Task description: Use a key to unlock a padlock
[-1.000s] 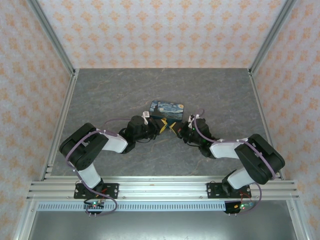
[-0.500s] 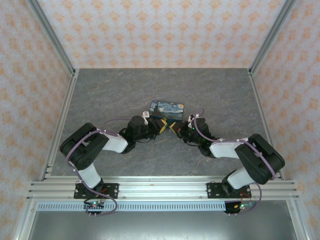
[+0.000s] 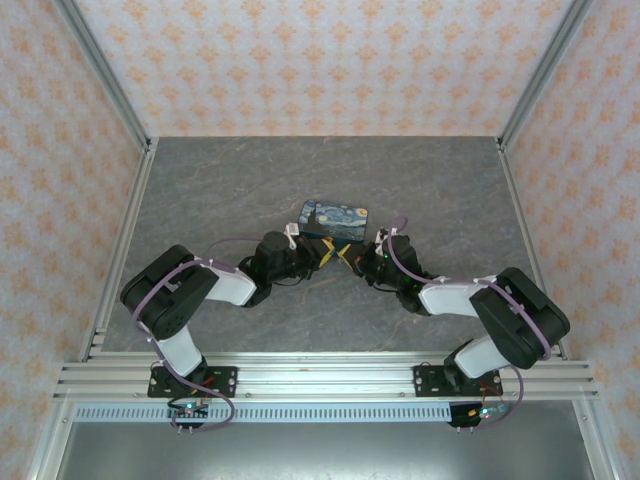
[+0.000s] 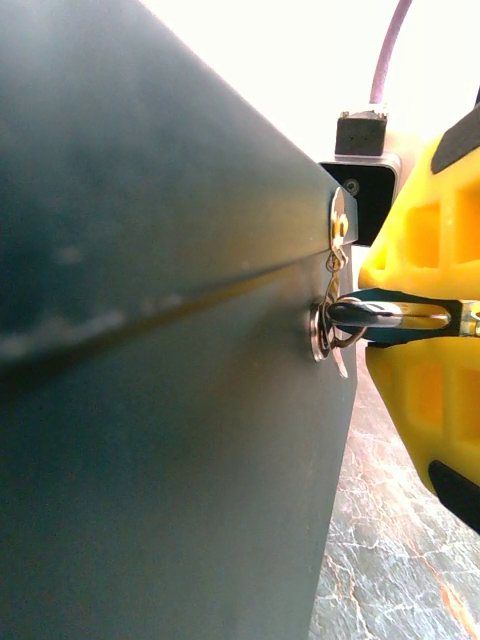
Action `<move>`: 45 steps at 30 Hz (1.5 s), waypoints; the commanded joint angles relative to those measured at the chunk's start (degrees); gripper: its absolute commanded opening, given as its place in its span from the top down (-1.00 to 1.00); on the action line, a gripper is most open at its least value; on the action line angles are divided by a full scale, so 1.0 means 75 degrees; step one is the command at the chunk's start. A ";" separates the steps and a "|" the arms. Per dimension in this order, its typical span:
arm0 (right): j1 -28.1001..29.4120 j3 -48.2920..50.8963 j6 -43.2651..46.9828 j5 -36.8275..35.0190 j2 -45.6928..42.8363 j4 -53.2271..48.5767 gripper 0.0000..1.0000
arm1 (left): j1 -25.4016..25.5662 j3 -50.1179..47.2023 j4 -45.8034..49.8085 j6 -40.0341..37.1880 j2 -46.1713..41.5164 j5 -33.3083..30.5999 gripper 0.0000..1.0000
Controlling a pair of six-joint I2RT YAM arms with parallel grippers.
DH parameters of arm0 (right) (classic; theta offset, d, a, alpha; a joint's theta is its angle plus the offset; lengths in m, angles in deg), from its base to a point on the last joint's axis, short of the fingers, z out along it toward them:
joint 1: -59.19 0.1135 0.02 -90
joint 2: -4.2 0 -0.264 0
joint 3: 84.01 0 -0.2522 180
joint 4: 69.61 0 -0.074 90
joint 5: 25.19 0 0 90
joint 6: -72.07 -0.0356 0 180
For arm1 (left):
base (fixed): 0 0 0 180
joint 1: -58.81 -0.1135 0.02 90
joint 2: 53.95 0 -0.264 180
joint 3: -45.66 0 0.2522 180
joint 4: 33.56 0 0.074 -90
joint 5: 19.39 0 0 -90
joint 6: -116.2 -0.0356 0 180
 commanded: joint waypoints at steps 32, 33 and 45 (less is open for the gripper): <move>-0.0366 -0.0231 0.0071 0.0048 0.0531 0.1327 1.00 | 0.0268 0.0273 -0.1101 0.0884 -0.0275 0.0357 1.00; -0.0371 -0.0224 0.0053 0.0069 0.0549 0.1354 1.00 | 0.0267 0.0274 -0.1101 0.0883 -0.0269 0.0353 1.00; -0.0049 -0.0211 -0.0258 0.0017 0.0781 0.1867 1.00 | 0.0314 0.0367 -0.0996 0.0918 -0.0277 0.0260 1.00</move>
